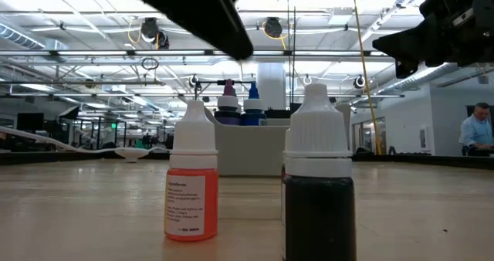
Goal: Pick & Place food coloring
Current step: Put the small orange food coloring bottle into the gray container
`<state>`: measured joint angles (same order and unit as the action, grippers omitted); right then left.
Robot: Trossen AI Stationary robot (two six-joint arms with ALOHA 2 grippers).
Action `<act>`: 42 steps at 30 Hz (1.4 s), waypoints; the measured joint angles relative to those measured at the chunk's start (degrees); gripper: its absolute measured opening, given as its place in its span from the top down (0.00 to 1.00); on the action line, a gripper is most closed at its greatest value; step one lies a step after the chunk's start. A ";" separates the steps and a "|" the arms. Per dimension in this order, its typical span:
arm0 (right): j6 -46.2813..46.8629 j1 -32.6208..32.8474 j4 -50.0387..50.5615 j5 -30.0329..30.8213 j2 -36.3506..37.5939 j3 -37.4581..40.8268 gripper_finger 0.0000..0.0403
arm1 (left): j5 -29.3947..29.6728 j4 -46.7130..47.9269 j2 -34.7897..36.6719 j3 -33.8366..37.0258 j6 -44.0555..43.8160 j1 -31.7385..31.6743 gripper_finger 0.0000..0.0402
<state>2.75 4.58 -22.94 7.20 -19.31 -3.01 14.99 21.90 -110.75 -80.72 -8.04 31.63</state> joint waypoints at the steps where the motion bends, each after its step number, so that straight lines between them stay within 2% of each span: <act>1: 0.24 0.00 0.00 0.01 0.00 0.00 1.00 | -0.82 2.19 -1.60 -2.05 -0.30 0.03 0.51; 5: 0.23 0.00 0.00 0.02 0.00 0.00 1.00 | -8.72 9.11 -6.04 -8.65 -2.06 0.03 0.40; 8: -0.73 0.00 0.00 0.02 0.00 0.00 0.99 | -11.39 9.93 -7.75 -11.07 -3.40 0.21 0.36; 13: -1.82 0.00 0.00 0.02 0.00 0.00 1.00 | -11.55 8.13 -9.02 -11.59 -4.95 1.22 0.33; 21: -2.58 0.00 -0.86 0.11 0.00 0.00 1.00 | -10.54 8.51 -12.12 -11.50 -4.71 2.32 0.39; 42: -2.58 0.02 -0.95 0.17 0.02 0.00 1.00 | -8.51 6.92 -11.97 -8.59 -6.12 2.22 0.39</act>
<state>0.16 4.60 -23.89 7.38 -19.29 -3.01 6.48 28.82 -122.72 -89.31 -14.16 33.85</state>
